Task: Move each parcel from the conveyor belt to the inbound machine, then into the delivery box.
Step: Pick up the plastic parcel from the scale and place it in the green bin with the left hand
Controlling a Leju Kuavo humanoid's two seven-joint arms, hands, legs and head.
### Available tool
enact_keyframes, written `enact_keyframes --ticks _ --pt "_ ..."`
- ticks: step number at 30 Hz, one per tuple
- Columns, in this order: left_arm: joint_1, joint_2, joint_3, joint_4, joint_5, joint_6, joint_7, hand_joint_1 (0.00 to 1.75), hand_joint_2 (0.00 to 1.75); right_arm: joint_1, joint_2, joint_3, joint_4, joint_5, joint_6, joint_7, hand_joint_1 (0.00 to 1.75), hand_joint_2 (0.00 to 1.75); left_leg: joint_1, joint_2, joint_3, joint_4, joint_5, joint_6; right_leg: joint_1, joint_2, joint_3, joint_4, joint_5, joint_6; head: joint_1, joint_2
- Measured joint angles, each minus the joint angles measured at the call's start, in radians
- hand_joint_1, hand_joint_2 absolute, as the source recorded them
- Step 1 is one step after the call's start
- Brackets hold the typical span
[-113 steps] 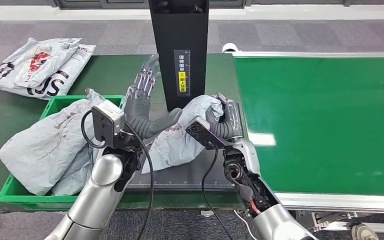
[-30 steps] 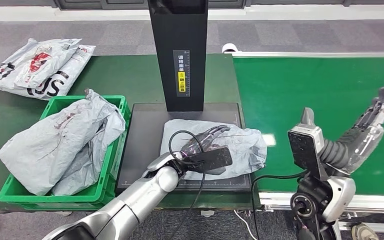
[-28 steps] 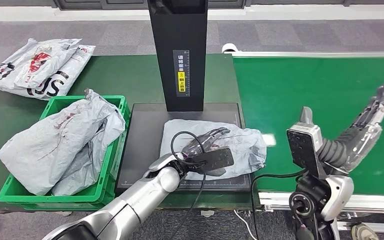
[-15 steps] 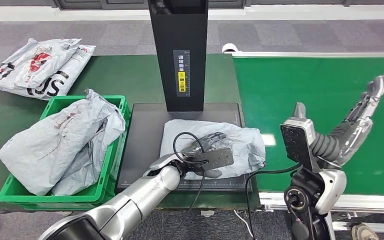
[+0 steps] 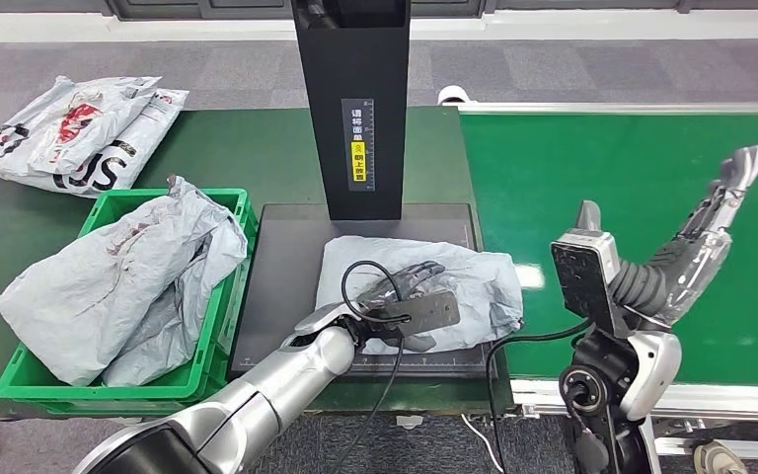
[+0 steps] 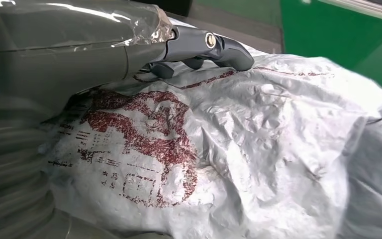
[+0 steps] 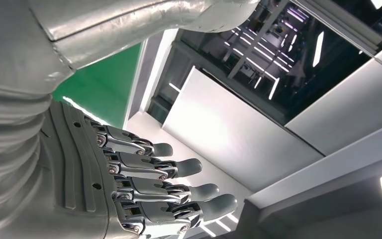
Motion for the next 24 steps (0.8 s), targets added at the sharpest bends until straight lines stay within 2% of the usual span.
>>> enact_keyframes --ticks 1,8,13,24 --pt "-0.002 0.0 -0.003 0.003 -0.015 0.015 0.013 1.75 1.75 0.0 0.001 0.0 0.0 -0.001 0.0 -0.001 0.0 1.75 0.0 0.0 0.0 0.0 0.0 0.0 0.0 0.0 0.0 0.0 0.0 0.0 0.0 0.0" --pt "-0.027 0.006 -0.054 0.026 -0.168 0.161 0.105 1.75 1.75 0.001 0.009 0.0 0.0 -0.009 -0.002 -0.012 0.0 1.75 0.0 0.0 0.0 0.0 0.0 0.0 0.0 0.0 0.0 0.0 0.0 0.0 0.0 0.0" --pt "-0.032 0.028 -0.071 0.035 -0.233 0.298 0.157 1.75 1.75 0.001 0.01 0.0 0.001 -0.019 -0.018 -0.024 0.0 1.75 0.0 0.0 0.0 0.0 0.0 0.0 0.0 0.0 0.0 0.0 0.0 0.0 0.0 0.0" --pt "-0.036 0.059 -0.072 0.056 -0.327 0.366 0.195 1.75 1.75 0.006 0.01 0.0 0.006 -0.025 -0.026 -0.033 0.0 1.75 0.0 0.0 0.0 0.0 0.0 0.0 0.0 0.0 0.0 0.0 0.0 0.0 0.0 0.0"
